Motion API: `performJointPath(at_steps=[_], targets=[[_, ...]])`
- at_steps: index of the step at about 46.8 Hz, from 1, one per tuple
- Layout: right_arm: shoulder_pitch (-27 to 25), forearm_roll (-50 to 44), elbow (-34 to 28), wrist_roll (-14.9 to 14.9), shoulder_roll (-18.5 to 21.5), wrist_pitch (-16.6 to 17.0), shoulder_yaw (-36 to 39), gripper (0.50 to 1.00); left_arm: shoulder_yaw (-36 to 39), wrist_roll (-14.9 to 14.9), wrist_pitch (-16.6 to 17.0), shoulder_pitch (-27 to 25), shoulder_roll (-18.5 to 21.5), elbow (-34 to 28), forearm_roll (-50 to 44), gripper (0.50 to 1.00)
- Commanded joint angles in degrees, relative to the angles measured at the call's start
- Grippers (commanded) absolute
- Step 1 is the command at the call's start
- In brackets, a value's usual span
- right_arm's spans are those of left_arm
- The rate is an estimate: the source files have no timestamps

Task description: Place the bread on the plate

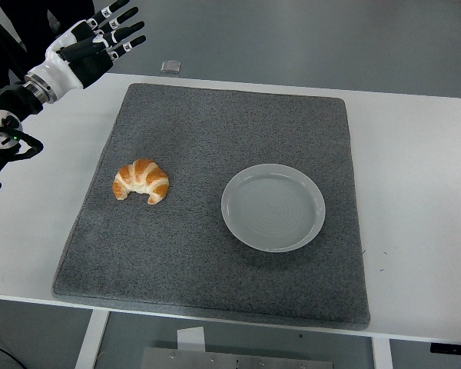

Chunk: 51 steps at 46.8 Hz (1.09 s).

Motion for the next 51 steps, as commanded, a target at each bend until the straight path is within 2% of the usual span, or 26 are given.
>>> performJointPath(at_steps=[1,13,22,42,51], targets=[[0.0,0.0,0.0,0.0,0.0,0.0,0.0,0.952,-0.07,0.01,-0.01,-0.16,0.0,0.01,0.0,0.994],[0.0,0.0,0.0,0.0,0.0,0.0,0.0,0.952,-0.16,0.09,0.17,-0.69,0.0,0.27,-0.26,0.994],[0.0,0.0,0.0,0.0,0.0,0.0,0.0,0.952,-0.68,0.09,1.58,-1.74,0.0,4.58,-1.58,0.994],[0.0,0.0,0.0,0.0,0.0,0.0,0.0,0.952,-0.16,0.09,1.93,-1.83,0.0,4.58,-1.85,0.992],[0.0,0.0,0.0,0.0,0.0,0.0,0.0,0.952,-0.16,0.09,3.6,-1.83,-0.09,4.58,-2.02,0.992]])
